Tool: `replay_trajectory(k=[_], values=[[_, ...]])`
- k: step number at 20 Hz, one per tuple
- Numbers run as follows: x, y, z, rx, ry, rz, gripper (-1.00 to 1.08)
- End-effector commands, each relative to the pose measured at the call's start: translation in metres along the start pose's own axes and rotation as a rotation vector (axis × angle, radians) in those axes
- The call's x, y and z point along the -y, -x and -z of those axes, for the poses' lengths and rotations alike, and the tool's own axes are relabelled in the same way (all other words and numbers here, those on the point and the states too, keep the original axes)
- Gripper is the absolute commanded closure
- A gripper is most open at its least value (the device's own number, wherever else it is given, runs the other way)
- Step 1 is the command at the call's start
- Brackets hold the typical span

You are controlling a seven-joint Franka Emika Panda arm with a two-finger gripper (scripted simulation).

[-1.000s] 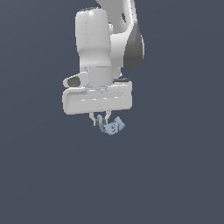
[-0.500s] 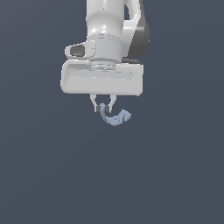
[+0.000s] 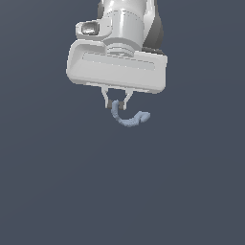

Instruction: Pick up the object and move it to a goal position.

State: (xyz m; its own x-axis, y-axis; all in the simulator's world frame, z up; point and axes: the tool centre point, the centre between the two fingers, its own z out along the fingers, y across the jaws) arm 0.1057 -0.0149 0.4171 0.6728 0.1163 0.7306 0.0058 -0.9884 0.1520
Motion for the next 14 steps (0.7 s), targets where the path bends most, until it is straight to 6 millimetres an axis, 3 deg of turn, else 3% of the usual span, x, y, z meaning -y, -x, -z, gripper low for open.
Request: replay_trajectory(k=[1,14], values=[[0.001,-0.006,0.007,-0.019,0.016,-0.004,1.08],[0.004,-0.034,0.039,-0.101,0.088,-0.021,1.08]])
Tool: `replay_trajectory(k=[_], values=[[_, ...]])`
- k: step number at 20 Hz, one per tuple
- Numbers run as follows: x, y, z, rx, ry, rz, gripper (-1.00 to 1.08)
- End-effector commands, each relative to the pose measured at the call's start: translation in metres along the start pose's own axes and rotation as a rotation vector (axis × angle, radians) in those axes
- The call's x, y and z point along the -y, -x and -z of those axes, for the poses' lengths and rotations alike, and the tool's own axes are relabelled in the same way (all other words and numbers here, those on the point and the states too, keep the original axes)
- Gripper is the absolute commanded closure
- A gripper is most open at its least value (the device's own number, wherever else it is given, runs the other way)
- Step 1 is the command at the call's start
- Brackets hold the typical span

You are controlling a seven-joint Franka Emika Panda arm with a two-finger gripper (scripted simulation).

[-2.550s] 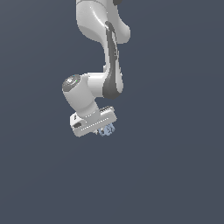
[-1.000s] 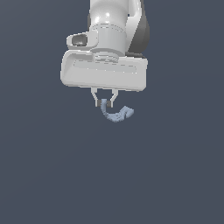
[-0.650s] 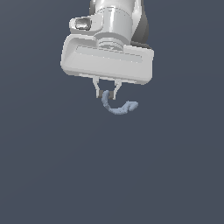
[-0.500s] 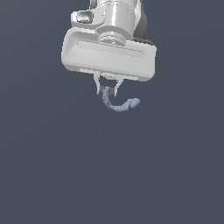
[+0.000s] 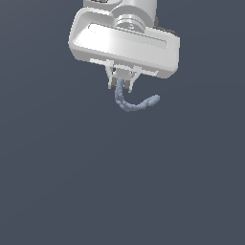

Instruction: Pick up the object and move it to a goal position.

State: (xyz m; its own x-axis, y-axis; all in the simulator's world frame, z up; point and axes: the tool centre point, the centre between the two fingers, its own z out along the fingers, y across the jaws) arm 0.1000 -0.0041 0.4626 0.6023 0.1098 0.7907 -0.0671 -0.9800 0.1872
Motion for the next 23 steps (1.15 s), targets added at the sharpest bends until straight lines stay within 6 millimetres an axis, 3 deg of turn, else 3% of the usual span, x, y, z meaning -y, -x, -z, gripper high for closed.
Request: replay_trajectory(k=[1,13,23], values=[[0.0,-0.005,0.006,-0.016,0.014,-0.003,1.08],[0.003,-0.027,0.03,-0.076,0.069,-0.015,1.08],[0.004,-0.033,0.037,-0.094,0.086,-0.018,1.08]])
